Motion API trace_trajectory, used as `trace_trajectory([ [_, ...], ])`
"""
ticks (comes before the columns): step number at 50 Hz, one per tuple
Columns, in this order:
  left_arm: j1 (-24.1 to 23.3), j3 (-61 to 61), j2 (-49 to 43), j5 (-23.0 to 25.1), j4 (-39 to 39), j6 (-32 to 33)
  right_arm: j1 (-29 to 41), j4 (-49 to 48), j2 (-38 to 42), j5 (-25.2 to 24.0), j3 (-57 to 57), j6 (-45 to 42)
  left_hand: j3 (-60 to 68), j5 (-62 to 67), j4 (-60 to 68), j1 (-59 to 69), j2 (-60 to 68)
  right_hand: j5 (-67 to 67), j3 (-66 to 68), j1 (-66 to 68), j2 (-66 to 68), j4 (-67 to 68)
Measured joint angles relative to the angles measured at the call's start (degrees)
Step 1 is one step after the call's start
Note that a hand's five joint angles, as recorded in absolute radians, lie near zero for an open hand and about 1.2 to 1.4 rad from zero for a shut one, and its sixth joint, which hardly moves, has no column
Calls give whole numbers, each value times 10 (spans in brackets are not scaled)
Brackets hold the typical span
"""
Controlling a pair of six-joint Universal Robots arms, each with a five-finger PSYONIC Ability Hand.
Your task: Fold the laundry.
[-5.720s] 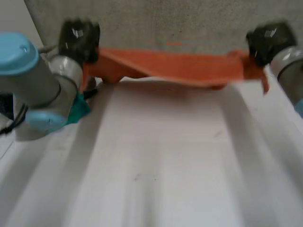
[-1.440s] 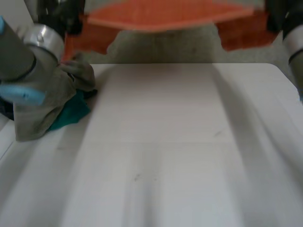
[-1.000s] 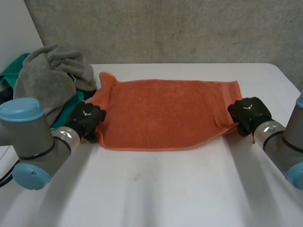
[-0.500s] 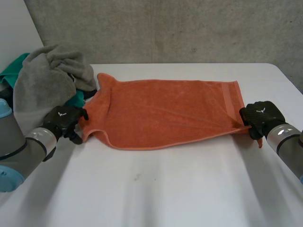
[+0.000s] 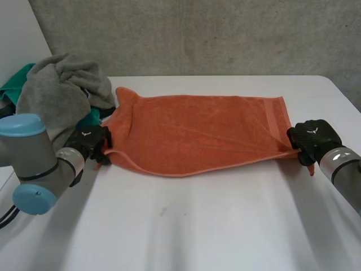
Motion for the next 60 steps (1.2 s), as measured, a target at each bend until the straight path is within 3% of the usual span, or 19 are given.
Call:
trace_trajectory([
  [5, -4, -20, 18, -10, 6, 22, -2, 5, -10, 1, 2, -18, 194, 191, 202, 177, 196, 0, 0, 0, 0, 0],
  [11, -5, -89, 93, -7, 7, 94, -7, 51, -46, 4, 10, -82, 206, 192, 215, 177, 207, 0, 0, 0, 0, 0],
  [15, -9, -150, 165, -5, -9, 165, -22, 130, -94, 6, 18, -147, 211, 192, 215, 177, 207, 0, 0, 0, 0, 0],
  [22, -17, -271, 311, -7, -133, 339, -86, 336, -198, 6, 60, -303, 211, 192, 215, 177, 207, 3, 0, 0, 0, 0],
  [28, -19, -293, 338, -7, -209, 423, -138, 386, -227, -4, 92, -375, 211, 192, 216, 177, 208, 12, 0, 19, 0, 0],
  [35, -43, -210, 269, -8, -117, 432, -129, 279, -174, -6, 75, -328, 211, 192, 217, 177, 208, 14, 0, 19, 0, 0],
  [42, -97, -41, 120, -15, 15, 418, -65, 134, -52, 23, -12, -239, 211, 192, 217, 177, 208, 15, 0, 19, 0, 0],
  [49, -122, 152, -36, -41, 30, 407, -24, 30, 61, 78, -112, -218, 211, 192, 217, 177, 208, 16, 0, 19, 0, 0],
  [55, -127, 275, -131, -67, 23, 407, -14, -6, 135, 95, -184, -220, 183, 181, 183, 166, 175, 16, 0, 19, 0, 0],
  [56, -128, 292, -144, -71, 23, 407, -11, -15, 149, 97, -198, -220, 47, 48, 45, 13, 28, -5, -19, -1, -17, -21],
  [57, -128, 303, -151, -73, 24, 407, -10, -20, 155, 98, -206, -219, 47, 48, 45, 13, 28, -49, -63, -46, -71, -64],
  [58, -128, 321, -163, -77, 24, 408, -7, -31, 168, 100, -220, -218, -144, -144, -151, -212, -153, -140, -152, -134, -163, -153],
  [59, -129, 333, -170, -80, 25, 408, -3, -43, 179, 105, -233, -217, -190, -180, -187, -249, -200, -282, -288, -272, -304, -291],
  [60, -130, 342, -175, -82, 26, 408, 0, -52, 185, 109, -242, -216, -294, -294, -302, -349, -309, -387, -398, -371, -405, -400],
])
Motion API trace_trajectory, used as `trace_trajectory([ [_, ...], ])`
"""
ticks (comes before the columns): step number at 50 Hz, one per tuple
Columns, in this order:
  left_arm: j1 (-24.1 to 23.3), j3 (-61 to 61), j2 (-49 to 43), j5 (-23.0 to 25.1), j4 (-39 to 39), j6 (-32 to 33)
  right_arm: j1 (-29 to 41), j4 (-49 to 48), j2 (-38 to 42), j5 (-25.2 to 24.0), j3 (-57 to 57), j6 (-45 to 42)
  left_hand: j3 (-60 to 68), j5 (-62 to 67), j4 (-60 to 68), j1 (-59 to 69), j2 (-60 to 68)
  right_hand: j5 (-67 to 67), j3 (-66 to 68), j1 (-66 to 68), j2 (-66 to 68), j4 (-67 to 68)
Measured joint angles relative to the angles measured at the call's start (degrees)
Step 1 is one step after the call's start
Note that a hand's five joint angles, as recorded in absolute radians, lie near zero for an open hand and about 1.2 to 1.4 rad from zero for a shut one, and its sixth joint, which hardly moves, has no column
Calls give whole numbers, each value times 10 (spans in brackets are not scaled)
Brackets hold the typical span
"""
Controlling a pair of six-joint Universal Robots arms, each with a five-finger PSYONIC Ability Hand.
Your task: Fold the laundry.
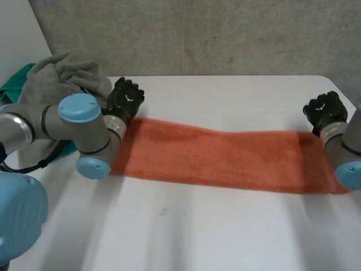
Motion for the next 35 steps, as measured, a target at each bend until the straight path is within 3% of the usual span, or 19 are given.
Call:
trace_trajectory([
  [4, -11, 16, -5, -4, 1, -2, 9, -22, 8, 12, -16, 9, -57, -46, -52, -24, -49, -155, -156, -141, -142, -156],
  [10, -27, -8, 31, -6, -2, -5, 16, -24, -41, 19, 5, 63, -57, -46, -52, -24, -50, -158, -165, -142, -144, -167],
  [14, -29, -62, 91, -5, -6, -10, 14, 24, -115, 8, 40, 106, -57, -46, -52, -24, -50, -158, -165, -142, -144, -167],
  [21, -19, -180, 204, 5, -19, -51, -41, 221, -238, -48, 133, 151, -57, -46, -52, -24, -50, -155, -160, -140, -142, -162],
  [25, -8, -238, 251, 21, -23, -90, -88, 271, -270, -95, 197, 161, -57, -46, -52, -24, -50, -104, -105, -95, -91, -108],
  [30, 8, -303, 292, 55, -25, -147, -159, 224, -283, -173, 301, 167, -57, -46, -52, -24, -50, -61, -65, -56, -70, -67],
  [35, 12, -326, 297, 69, -24, -168, -186, 141, -279, -201, 350, 170, -57, -46, -52, -24, -50, -58, -65, -56, -70, -66],
])
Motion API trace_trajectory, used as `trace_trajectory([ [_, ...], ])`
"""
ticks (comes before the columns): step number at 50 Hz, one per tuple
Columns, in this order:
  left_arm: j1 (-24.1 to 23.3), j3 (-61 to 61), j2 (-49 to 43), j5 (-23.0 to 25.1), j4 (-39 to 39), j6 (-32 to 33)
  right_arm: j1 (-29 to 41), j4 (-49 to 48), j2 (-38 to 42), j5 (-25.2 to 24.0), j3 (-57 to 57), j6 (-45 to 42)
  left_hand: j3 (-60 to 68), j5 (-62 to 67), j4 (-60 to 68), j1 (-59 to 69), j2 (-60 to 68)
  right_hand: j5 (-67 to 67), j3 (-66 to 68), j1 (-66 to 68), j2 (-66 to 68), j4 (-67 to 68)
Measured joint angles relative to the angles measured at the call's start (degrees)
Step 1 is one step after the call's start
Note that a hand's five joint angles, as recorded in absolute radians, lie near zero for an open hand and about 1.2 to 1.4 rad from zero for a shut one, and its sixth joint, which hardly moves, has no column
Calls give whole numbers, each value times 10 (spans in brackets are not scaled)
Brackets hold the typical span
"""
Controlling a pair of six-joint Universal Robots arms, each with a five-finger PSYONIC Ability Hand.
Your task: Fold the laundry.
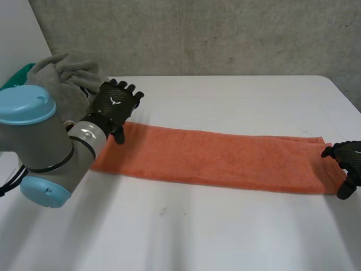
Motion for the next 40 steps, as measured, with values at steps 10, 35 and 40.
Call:
trace_trajectory([
  [10, -2, -5, -5, 1, 3, -6, -8, -90, 74, 0, 1, 0, 0, 0, 0, 0, 0, 380, 395, 400, 425, 389],
  [35, 32, -69, 92, 0, -2, -37, 85, -214, 46, 47, -105, -209, 0, 0, 0, 0, 0, 443, 463, 420, 478, 467],
  [40, 33, -82, 110, 0, -1, -46, 268, -263, 57, -21, -126, -208, 0, 0, 0, 0, 0, 444, 463, 420, 478, 467],
])
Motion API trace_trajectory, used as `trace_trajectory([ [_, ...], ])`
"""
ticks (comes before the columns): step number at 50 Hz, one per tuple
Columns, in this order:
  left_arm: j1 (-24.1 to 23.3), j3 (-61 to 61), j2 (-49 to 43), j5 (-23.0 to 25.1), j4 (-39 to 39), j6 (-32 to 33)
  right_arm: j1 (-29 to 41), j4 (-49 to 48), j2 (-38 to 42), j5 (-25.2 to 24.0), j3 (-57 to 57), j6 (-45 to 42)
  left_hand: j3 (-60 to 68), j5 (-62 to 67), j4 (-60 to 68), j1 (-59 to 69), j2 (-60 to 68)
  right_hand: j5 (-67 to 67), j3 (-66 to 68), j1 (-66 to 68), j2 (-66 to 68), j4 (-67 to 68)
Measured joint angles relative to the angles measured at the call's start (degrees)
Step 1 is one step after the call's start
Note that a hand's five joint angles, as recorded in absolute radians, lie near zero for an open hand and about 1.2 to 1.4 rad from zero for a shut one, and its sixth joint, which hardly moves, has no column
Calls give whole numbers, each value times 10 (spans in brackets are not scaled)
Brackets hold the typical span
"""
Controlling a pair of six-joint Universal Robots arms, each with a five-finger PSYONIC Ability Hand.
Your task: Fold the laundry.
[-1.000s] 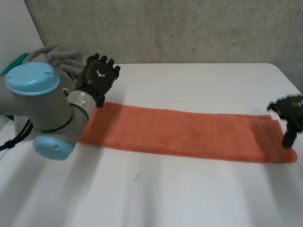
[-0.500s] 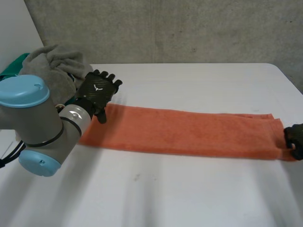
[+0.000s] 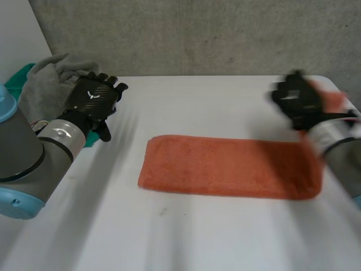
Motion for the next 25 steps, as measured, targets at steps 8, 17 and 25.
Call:
trace_trajectory([
  [8, -2, -12, 7, 1, 3, -9, 193, -4, 109, -86, -50, -9, 0, 0, 0, 0, 0, 3, 0, 0, 0, 0],
  [17, -15, -6, -23, -1, 15, -13, 274, 63, 206, 2, -133, -14, 0, 0, 0, 0, 0, -439, -444, -398, -451, -448],
  [25, -48, 38, -52, -3, 20, -31, 208, 97, 77, 104, -92, 198, 0, 0, 0, 0, 0, -544, -564, -507, -553, -568],
])
